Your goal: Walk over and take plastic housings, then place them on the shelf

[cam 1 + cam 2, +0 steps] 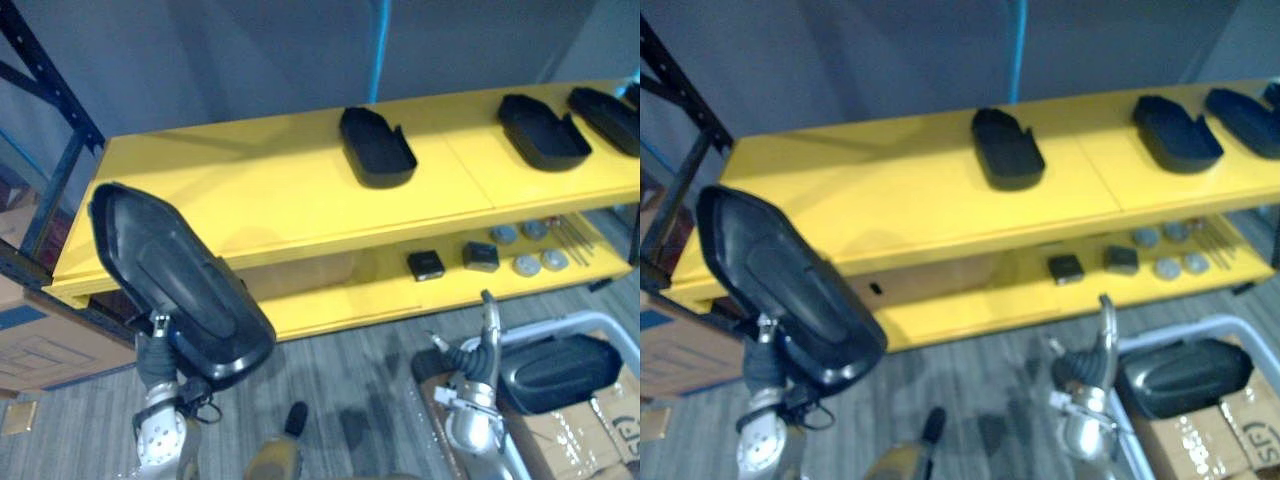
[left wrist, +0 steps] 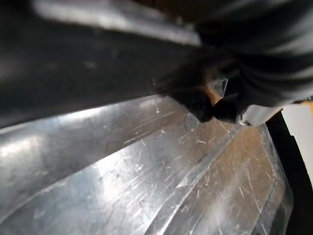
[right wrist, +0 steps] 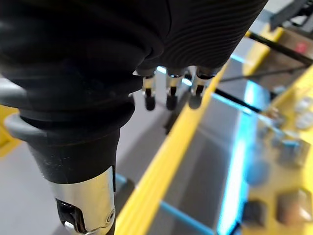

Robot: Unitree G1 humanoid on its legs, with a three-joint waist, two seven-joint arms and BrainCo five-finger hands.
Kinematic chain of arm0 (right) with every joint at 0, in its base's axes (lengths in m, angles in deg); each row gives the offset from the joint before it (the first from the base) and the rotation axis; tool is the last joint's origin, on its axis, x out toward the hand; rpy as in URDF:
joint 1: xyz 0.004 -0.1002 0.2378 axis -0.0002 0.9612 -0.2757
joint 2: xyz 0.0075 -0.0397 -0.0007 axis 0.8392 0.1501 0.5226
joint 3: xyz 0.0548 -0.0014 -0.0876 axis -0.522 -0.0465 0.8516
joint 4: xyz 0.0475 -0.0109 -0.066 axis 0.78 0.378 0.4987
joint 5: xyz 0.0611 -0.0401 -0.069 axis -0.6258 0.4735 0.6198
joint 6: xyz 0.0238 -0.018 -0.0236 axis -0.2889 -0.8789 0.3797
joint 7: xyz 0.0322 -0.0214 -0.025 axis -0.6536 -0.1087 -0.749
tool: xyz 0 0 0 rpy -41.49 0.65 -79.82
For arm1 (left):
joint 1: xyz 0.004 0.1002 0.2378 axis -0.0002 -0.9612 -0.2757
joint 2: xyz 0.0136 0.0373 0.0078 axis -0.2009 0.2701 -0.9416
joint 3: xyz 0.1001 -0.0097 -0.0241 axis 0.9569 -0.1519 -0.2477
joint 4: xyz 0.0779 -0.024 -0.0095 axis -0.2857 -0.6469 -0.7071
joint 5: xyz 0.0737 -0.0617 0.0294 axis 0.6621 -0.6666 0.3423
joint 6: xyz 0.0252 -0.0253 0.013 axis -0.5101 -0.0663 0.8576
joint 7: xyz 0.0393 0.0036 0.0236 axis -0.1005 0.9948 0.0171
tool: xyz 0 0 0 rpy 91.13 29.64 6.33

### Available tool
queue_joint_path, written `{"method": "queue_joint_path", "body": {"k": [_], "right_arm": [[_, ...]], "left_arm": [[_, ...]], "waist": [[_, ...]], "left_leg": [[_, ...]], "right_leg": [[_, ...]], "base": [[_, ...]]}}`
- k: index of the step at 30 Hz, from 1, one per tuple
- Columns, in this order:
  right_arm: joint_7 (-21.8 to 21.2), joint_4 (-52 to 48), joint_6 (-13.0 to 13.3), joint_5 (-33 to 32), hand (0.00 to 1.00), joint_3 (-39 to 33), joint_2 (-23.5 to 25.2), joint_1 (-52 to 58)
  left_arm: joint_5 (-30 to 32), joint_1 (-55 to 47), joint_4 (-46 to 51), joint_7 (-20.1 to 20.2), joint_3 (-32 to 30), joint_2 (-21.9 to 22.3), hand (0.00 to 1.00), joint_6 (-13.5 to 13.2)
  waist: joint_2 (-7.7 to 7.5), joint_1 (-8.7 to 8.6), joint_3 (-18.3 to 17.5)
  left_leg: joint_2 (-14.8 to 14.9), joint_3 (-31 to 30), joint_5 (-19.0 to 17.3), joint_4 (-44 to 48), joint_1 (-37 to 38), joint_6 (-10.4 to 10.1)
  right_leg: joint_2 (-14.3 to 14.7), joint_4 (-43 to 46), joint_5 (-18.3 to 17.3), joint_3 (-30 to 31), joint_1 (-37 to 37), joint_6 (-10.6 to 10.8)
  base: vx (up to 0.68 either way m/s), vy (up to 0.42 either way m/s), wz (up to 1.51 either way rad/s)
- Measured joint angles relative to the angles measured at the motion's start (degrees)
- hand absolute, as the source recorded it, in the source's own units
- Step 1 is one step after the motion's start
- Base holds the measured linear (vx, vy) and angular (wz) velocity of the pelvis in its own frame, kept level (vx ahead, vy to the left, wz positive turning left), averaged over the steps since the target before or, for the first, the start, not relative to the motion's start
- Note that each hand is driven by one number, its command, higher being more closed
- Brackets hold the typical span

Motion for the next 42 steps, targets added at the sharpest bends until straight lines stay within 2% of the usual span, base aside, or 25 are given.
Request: {"method": "queue_joint_path", "body": {"k": [1, 4, 8, 12, 14, 17, 18, 19, 20, 21, 22, 23, 24, 25, 27, 29, 31, 33, 34, 35, 36, 37, 38, 39, 42], "right_arm": [[-0.5, 0.0, 0.0, -0.3, 0.0, 0.6, -0.1, 0.8], [-1.1, -0.2, 0.0, -1.5, 0.0, 0.9, -0.3, 2.4], [-1.7, -0.9, 1.2, -2.4, 0.0, 1.0, -0.4, 2.4], [-2.4, -1.7, 2.2, -4.0, 0.0, 0.9, 0.1, 2.1], [-3.3, -2.2, 2.1, -6.2, 0.0, 0.2, 0.4, 2.1], [-4.2, -2.2, 1.8, -8.9, 0.0, -2.8, 1.4, 2.0], [-4.1, -2.4, 1.7, -10.2, 0.0, -4.3, 1.8, 2.3], [-4.2, -2.4, 1.2, -11.1, 0.0, -5.4, 1.9, 2.0], [-4.2, -2.3, 0.8, -11.5, 0.0, -5.7, 2.0, 2.1], [-4.2, -2.3, 0.2, -12.2, 0.0, -6.2, 2.6, 1.8], [-4.2, -2.3, -0.1, -12.6, 0.0, -6.5, 3.4, 1.0], [-4.3, -2.2, -0.1, -12.6, 0.0, -6.5, 3.7, 0.6], [-4.3, -2.1, -0.1, -12.6, 0.0, -6.6, 4.2, 0.0], [-4.3, -2.1, -0.1, -12.4, 0.0, -6.7, 4.3, -0.8], [-4.2, -2.2, 0.0, -12.0, 0.0, -7.2, 4.3, -1.4], [-0.1, -2.9, -0.1, -8.3, 0.0, -9.3, 4.3, -1.3], [3.5, -4.3, -0.1, -7.5, 0.0, -10.5, 4.1, -1.7], [5.0, -5.9, -0.1, -7.6, 0.0, -10.8, 4.0, -1.9], [5.6, -6.3, -0.1, -7.7, 0.0, -10.8, 4.0, -1.9], [5.9, -6.6, -0.1, -8.3, 0.0, -10.9, 3.9, -1.8], [5.9, -6.9, -0.1, -8.5, 0.0, -10.9, 3.6, -1.9], [6.1, -7.3, -0.3, -8.6, 0.0, -11.0, 1.8, -2.6], [6.3, -7.3, -0.3, -8.6, 0.0, -11.3, 1.1, -2.8], [7.1, -7.3, -0.4, -8.5, 0.0, -12.1, 0.2, -3.3], [10.0, -7.5, -0.7, -7.8, 0.0, -13.7, -0.9, -5.4]], "left_arm": [[-0.1, -0.3, 0.4, 0.0, 0.2, 0.2, 1.0, 0.1], [0.1, -1.4, 1.9, 0.0, 0.1, 2.1, 1.0, 0.1], [0.1, -5.2, 3.9, 0.1, -0.1, 2.4, 1.0, 0.1], [0.2, -6.7, 5.0, 0.4, -1.2, 2.4, 1.0, 0.1], [0.3, -6.4, 5.3, 1.1, -1.7, 2.4, 1.0, 0.1], [0.3, -5.5, 7.5, 3.7, -4.8, 2.1, 1.0, 0.1], [0.3, -5.2, 8.8, 4.8, -6.1, 2.0, 1.0, -0.1], [0.3, -3.5, 8.5, 5.4, -7.1, 2.0, 1.0, -0.2], [0.3, -2.7, 8.6, 5.6, -7.2, 1.8, 1.0, -0.1], [0.4, -2.0, 8.8, 6.5, -7.2, 1.0, 1.0, -0.1], [0.5, -1.9, 8.9, 6.9, -7.2, -0.2, 1.0, -0.2], [0.7, -2.0, 8.9, 6.9, -7.2, -0.7, 1.0, -0.1], [1.6, -1.8, 8.8, 6.8, -7.3, -1.5, 1.0, -0.2], [1.6, -1.2, 8.8, 6.8, -7.2, -1.6, 1.0, -0.2], [1.6, -0.4, 8.5, 6.9, -7.2, -1.9, 1.0, -0.2], [1.6, 1.7, 7.5, 6.7, -7.2, -2.6, 1.0, -0.2], [1.6, 2.7, 6.9, 6.0, -7.3, -3.2, 1.0, -0.3], [1.6, 2.4, 6.2, 5.2, -7.2, -3.3, 1.0, -0.3], [1.6, 2.2, 6.2, 5.1, -7.1, -3.4, 1.0, -0.3], [1.6, 1.7, 6.1, 5.2, -7.1, -3.5, 1.0, -0.3], [1.7, 1.6, 6.1, 5.2, -7.0, -3.3, 1.0, -0.4], [1.8, 1.3, 6.0, 5.3, -6.5, -1.4, 1.0, -0.4], [2.0, 1.3, 6.1, 5.5, -6.5, -0.8, 1.0, -0.4], [2.1, 1.4, 6.8, 5.6, -6.5, 0.0, 1.0, -0.4], [2.0, 1.8, 9.0, 5.5, -7.3, 0.1, 1.0, -1.1]], "waist": [[0.94, -0.35, 0.6], [1.25, -0.98, 0.4], [1.56, 0.02, 0.0], [0.89, 0.6, -0.5], [-0.45, 0.35, -1.9], [-2.03, 0.52, -3.1], [-2.15, 0.44, -3.8], [-2.23, 0.01, -3.7], [-2.23, -0.32, -3.8], [-2.52, -0.33, -4.2], [-2.7, -0.14, -4.2], [-2.82, -0.19, -4.3], [-2.3, -0.64, -4.3], [-2.24, -1.45, -4.3], [-1.48, -1.48, -4.0], [-0.57, -1.71, -3.5], [-0.58, -1.42, -3.6], [-1.41, -1.61, -4.1], [-2.5, -1.6, -4.6], [-3.93, -1.5, -5.5], [-4.09, -1.32, -5.9], [-0.96, -1.23, -6.3], [-0.39, -1.18, -6.5], [1.5, -1.04, -7.2], [2.9, -0.9, -7.5]], "left_leg": [[2.1, 3.2, -0.5, 0.6, 0.0, -0.1], [5.1, 8.2, -0.5, 0.8, -0.2, -0.1], [6.4, 10.5, -0.5, 1.8, -0.1, -0.1], [5.5, 12.1, -0.6, 4.3, -0.3, -0.1], [3.3, 12.2, -2.5, 7.0, -2.0, 0.7], [-0.1, 13.5, -8.1, 14.3, -4.8, 4.2], [-1.5, 13.5, -11.0, 16.2, -4.9, 3.3], [-2.3, 12.4, -12.5, 18.3, -5.0, 3.3], [-2.4, 11.9, -13.1, 18.6, -4.9, 3.5], [-2.5, 11.8, -14.1, 17.7, -3.4, 3.9], [-2.4, 11.6, -14.3, 15.2, -0.7, 4.4], [-2.3, 11.5, -14.1, 13.7, 0.8, 4.9], [-2.0, 10.7, -14.3, 12.3, 2.3, 5.6], [-0.9, 10.3, -14.5, 12.2, 3.4, 5.7], [0.7, 10.0, -14.7, 11.2, 5.1, 5.6], [3.0, 9.0, -15.1, 9.9, 7.0, 4.9], [4.5, 8.9, -16.3, 9.6, 8.2, 3.5], [4.9, 8.7, -17.7, 9.7, 8.1, 2.1], [4.4, 8.5, -18.5, 9.7, 8.2, 1.2], [4.1, 7.9, -20.4, 10.0, 8.4, -0.6], [4.5, 7.8, -20.8, 10.3, 8.3, -1.2], [7.2, 7.5, -21.0, 10.2, 8.1, -1.8], [8.1, 7.6, -20.7, 9.5, 8.1, -2.4], [9.7, 8.2, -19.9, 8.0, 8.4, -3.7], [11.5, 10.9, -18.5, 5.3, 10.1, -4.8]], "right_leg": [[1.1, 0.2, -0.4, -0.5, 0.3, 0.1], [2.0, 1.1, -1.2, -2.7, 1.0, -0.8], [2.6, 2.0, -1.6, -2.4, 1.0, -1.0], [0.8, 3.4, -3.1, -1.5, 1.1, -0.3], [-1.2, 4.1, -4.6, -1.5, 0.7, -0.1], [-4.4, 3.6, -6.7, -1.3, 1.7, -1.9], [-5.1, 5.9, -5.8, -1.0, 2.6, -1.5], [-6.2, 16.4, -3.5, 0.9, -1.7, -0.7], [-6.3, 21.7, -1.0, 2.1, -4.4, -0.1], [-6.5, 29.1, 4.8, 3.6, -8.5, -0.2], [-7.5, 34.0, 12.0, 2.9, -10.8, -1.4], [-7.9, 36.3, 15.7, 2.8, -12.1, -1.8], [-8.7, 39.2, 12.4, 2.0, -14.3, -3.5], [-8.3, 38.6, 7.9, 0.5, -16.0, -4.2], [-6.9, 33.4, 5.1, -0.2, -17.6, -3.8], [-4.9, 22.1, 4.7, 0.2, -17.6, -3.8], [-4.3, 12.7, 6.2, 0.7, -18.1, -2.8], [-4.2, 7.0, 11.0, 1.7, -18.0, -2.7], [-4.2, 5.3, 14.8, 2.2, -17.6, -2.3], [-4.6, 1.4, 13.7, 1.7, -14.5, 2.6], [-4.5, -1.2, 12.1, 1.4, -13.1, 4.5], [-1.7, -3.6, 12.8, -0.6, -11.9, 3.7], [-0.8, -4.1, 13.3, -0.9, -11.9, 3.1], [0.7, -5.8, 14.0, -1.5, -11.1, 2.5], [2.4, -7.6, 14.5, -1.5, -10.7, 1.7]], "base": [[-0.19, -0.102, 0.11], [-0.13, -0.076, 0.37], [-0.04, -0.027, 0.0], [0.05, 0.05, -0.09], [0.13, 0.093, 0.14], [0.24, 0.115, 0.09], [0.29, 0.15, 0.24], [0.25, 0.162, 0.4], [0.13, 0.206, 0.44], [0.04, 0.124, 0.11], [0.03, 0.098, -0.07], [0.01, 0.063, -0.02], [0.0, 0.067, 0.17], [-0.04, 0.063, 0.19], [-0.11, 0.037, 0.07], [0.06, -0.004, 0.18], [0.2, -0.12, 0.14], [0.06, -0.179, 0.15], [0.12, -0.314, 0.24], [0.17, -0.34, 0.21], [0.21, -0.383, 0.23], [0.13, -0.254, 0.1], [0.16, -0.268, 0.14], [0.13, -0.155, 0.04], [0.13, -0.117, -0.08]]}}
